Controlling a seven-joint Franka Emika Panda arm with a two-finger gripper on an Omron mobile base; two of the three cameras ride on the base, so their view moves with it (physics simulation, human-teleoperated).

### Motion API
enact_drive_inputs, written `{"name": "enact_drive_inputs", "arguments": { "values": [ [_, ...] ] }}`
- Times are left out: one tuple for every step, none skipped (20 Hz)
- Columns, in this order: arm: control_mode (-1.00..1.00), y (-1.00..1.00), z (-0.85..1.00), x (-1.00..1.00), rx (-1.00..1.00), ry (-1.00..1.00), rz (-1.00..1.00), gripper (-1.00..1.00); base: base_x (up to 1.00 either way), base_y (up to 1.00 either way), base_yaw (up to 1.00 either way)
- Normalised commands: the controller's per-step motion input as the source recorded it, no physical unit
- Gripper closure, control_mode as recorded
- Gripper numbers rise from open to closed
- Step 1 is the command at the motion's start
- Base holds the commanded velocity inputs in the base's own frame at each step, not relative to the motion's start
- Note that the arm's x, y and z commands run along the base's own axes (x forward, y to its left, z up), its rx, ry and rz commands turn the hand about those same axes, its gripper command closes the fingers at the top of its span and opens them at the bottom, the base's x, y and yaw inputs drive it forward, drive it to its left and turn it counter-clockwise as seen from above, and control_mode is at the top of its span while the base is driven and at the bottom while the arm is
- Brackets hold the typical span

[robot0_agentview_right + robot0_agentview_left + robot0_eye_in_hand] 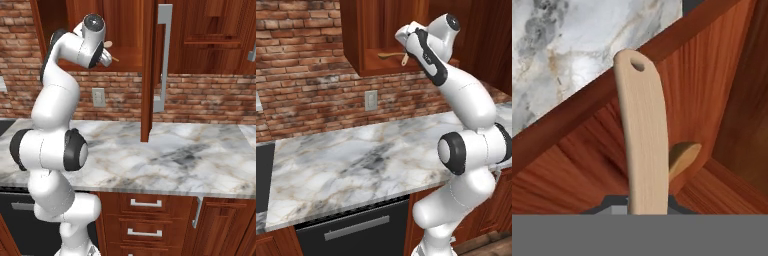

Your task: Organize the utensils by type. Pick up the wooden spoons from the counter and place them in the open cabinet. Then pick up the metallic utensils from the counter and place them in the open drawer.

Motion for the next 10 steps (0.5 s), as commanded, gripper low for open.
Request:
{"name": "enact_drive_inputs", "arguments": {
  "values": [
    [-1.00,0.11,-0.13,0.48,0.00,0.00,0.00,1.00,0.00,0.00,0.00],
    [-1.00,0.09,-0.09,0.48,0.00,0.00,0.00,1.00,0.00,0.00,0.00],
    [-1.00,0.13,-0.06,0.49,0.00,-0.01,0.00,1.00,0.00,0.00,0.00],
    [-1.00,0.13,-0.04,0.50,0.00,-0.02,0.00,1.00,0.00,0.00,0.00],
    [-1.00,0.11,-0.02,0.52,0.00,-0.02,0.00,1.00,0.00,0.00,0.00],
    [-1.00,0.11,-0.01,0.54,0.00,-0.02,0.00,1.00,0.00,0.00,0.00],
    [-1.00,0.10,-0.01,0.54,0.00,-0.02,0.00,1.00,0.00,0.00,0.00],
    [-1.00,0.06,0.00,0.54,0.00,-0.02,0.00,1.00,0.00,0.00,0.00],
    [-1.00,0.05,0.00,0.54,0.00,-0.02,0.00,1.00,0.00,0.00,0.00],
    [-1.00,0.04,0.00,0.46,0.00,-0.02,0.00,1.00,0.00,0.00,0.00]
  ]
}}
